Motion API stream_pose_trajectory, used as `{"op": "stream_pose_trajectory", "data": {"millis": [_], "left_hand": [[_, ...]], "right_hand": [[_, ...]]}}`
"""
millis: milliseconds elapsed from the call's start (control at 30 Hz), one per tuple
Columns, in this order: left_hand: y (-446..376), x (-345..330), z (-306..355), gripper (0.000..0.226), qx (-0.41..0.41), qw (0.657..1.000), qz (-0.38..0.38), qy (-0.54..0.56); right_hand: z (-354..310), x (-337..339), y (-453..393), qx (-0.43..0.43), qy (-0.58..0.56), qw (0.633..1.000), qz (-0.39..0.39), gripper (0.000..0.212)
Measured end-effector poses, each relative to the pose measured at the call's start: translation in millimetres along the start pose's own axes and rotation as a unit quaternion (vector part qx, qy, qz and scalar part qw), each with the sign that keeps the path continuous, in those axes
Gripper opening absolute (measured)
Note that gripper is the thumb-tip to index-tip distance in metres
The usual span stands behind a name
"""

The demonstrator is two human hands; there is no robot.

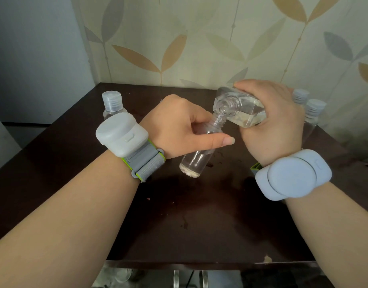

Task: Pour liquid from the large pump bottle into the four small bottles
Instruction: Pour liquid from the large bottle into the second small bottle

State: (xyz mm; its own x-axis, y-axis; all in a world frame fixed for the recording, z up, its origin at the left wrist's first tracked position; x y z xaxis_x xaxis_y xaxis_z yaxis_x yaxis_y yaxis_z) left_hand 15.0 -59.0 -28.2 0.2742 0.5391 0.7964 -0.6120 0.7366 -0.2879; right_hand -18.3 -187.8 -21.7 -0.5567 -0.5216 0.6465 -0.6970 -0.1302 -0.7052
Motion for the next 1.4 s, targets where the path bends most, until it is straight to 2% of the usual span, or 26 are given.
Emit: {"op": "stream_pose_trajectory", "data": {"millis": [1400], "left_hand": [[-0.8,0.4,1.4,0.046,-0.013,1.000,0.002,-0.018]], "right_hand": [[-0.1,-0.7,0.3,0.007,0.004,1.000,0.002,0.053]]}}
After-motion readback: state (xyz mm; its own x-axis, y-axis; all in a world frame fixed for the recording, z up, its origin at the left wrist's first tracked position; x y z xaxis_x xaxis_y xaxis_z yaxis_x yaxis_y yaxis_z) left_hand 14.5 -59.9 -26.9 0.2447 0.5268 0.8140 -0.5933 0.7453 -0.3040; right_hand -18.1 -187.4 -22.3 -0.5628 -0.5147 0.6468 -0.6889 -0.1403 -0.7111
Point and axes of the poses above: each hand's wrist, its own y-axis away from the middle knuckle, its own x-axis out of the back of the hand, z = x × y, the point moved 7 cm from there along -y, towards the middle knuckle, and after that the axes turned 15 degrees about -z, right-handed, at the moved point
